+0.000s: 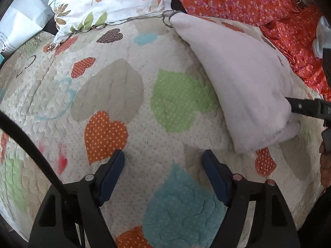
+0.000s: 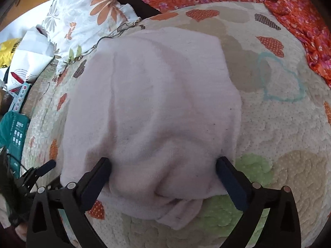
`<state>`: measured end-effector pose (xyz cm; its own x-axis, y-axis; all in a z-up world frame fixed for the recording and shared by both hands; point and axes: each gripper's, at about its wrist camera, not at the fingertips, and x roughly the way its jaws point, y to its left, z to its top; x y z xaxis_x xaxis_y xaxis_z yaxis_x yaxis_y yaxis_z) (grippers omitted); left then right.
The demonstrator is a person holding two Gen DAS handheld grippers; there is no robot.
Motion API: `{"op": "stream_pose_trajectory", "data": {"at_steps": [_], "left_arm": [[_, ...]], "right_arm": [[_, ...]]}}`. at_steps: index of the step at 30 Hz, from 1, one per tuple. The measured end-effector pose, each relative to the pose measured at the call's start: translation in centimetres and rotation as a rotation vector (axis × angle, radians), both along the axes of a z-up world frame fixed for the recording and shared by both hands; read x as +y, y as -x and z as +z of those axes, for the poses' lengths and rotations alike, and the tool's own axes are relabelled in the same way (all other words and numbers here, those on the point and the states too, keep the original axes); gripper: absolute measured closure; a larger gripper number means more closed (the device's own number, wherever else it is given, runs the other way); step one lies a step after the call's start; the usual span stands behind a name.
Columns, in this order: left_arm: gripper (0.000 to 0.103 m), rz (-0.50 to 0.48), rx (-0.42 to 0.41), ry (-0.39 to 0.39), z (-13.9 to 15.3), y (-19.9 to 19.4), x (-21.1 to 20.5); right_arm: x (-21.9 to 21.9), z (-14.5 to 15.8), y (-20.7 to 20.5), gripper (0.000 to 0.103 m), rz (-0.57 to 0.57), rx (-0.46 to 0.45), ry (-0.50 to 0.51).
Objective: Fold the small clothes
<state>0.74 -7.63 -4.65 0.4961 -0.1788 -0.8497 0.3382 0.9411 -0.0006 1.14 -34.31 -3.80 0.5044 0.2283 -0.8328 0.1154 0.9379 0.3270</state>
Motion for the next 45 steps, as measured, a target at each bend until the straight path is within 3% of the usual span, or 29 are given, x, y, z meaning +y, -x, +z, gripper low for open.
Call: {"op": "stream_pose_trajectory", "data": {"at_steps": [3,5,8,14,17,20,24,29,32,36,38,42,45], "left_arm": [[0.014,0.020,0.021,0.043,-0.2,-0.3,0.4],[0.001,-0.013,0.037,0.060,-0.5,-0.5,0.0],[0.000,-0.028,-0.001,-0.002,-0.9,-0.1,-1.1],[0.000,0.015,0.016,0.004,-0.8,-0.6,-1.1],[0.001,0.002,0.069,-0.011,-0.4,-1.2,-1.2],[0.011,0.049,0.079,0.032,1.4,-1.8,-0.3],[0.011,0.183,-0.051,0.150,5.8,-1.5,1.9],[0.011,0.312,-0.251,0.136,9.3,-0.8,3.3],[0.008,0.412,-0.414,0.102,11.0,0.0,4.5],[0.000,0.479,-0.576,0.162,13.5,1.1,6.2],[0.000,0.474,-0.618,0.160,14.7,1.3,6.5],[0.000,0.393,-0.630,0.082,16.2,0.8,5.9],[0.000,0.358,-0.615,0.100,15.9,1.1,5.5]], "right_arm": [[-0.9,0.1,0.1,0.000,-0.040,-0.020,-0.070],[-1.8,0.0,0.6,0.000,-0.078,-0.054,-0.146],[-2.4,0.0,0.5,0.000,-0.084,-0.051,-0.198],[-3.5,-0.1,1.1,0.000,-0.170,-0.090,-0.322],[-3.8,1.0,0.6,0.000,-0.148,-0.052,-0.327],[-4.4,3.3,1.1,0.000,-0.154,-0.112,-0.293],[-4.8,6.0,1.8,0.000,-0.160,-0.186,-0.171],[-4.8,7.2,1.8,0.000,-0.165,-0.218,-0.042],[-4.2,7.1,1.3,0.000,-0.145,-0.213,0.019],[-2.8,6.7,0.5,0.000,-0.101,-0.201,0.071],[-2.2,6.5,0.2,0.000,-0.089,-0.200,0.085],[-1.7,6.1,-0.2,0.000,-0.081,-0.197,0.105],[-1.6,5.7,-0.6,0.000,-0.082,-0.186,0.112]]}}
